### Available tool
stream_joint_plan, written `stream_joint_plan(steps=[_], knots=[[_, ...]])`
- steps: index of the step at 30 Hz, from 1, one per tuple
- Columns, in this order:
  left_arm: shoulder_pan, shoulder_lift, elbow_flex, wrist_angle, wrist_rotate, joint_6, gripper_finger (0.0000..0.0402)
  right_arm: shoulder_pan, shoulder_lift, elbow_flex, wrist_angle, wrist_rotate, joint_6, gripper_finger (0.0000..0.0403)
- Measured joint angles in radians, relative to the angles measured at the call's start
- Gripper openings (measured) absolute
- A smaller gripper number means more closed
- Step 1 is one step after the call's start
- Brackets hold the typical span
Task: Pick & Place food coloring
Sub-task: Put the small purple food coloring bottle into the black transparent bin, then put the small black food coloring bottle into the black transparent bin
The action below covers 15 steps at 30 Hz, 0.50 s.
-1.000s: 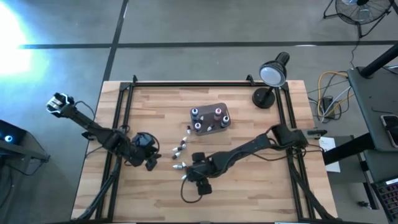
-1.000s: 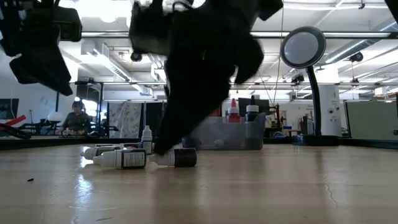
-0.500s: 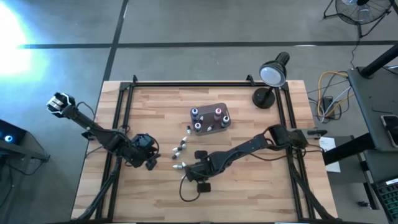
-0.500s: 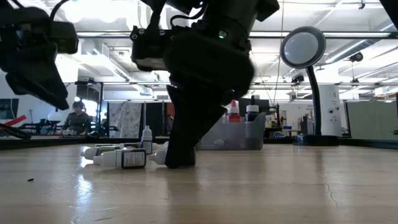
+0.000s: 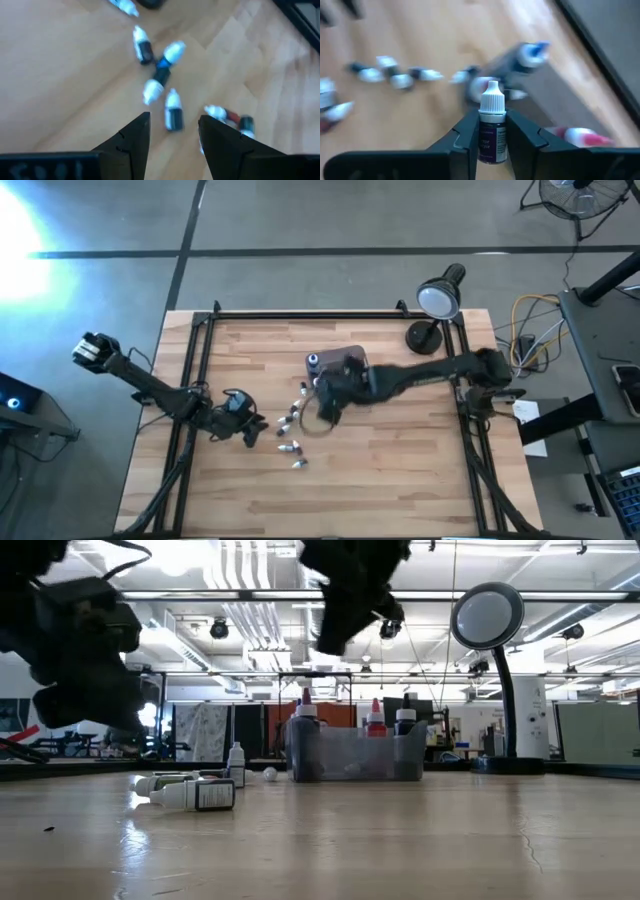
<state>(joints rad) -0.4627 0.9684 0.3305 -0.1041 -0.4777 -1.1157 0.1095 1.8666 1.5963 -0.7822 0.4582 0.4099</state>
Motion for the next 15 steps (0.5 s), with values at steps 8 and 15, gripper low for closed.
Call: stream_joint_plan(steps=[8, 15], knots=[[0.073, 0.005, 0.0, 0.067, 0.051, 0.014, 0.0145, -0.212, -0.052, -0.064, 0.015, -0.223, 0.002, 0.0109], [0.083, 0.015, 0.0, 0.092, 0.054, -0.022, 0.0145, -0.229, -0.077, -0.05, -0.01, -0.252, -0.027, 0.0207]])
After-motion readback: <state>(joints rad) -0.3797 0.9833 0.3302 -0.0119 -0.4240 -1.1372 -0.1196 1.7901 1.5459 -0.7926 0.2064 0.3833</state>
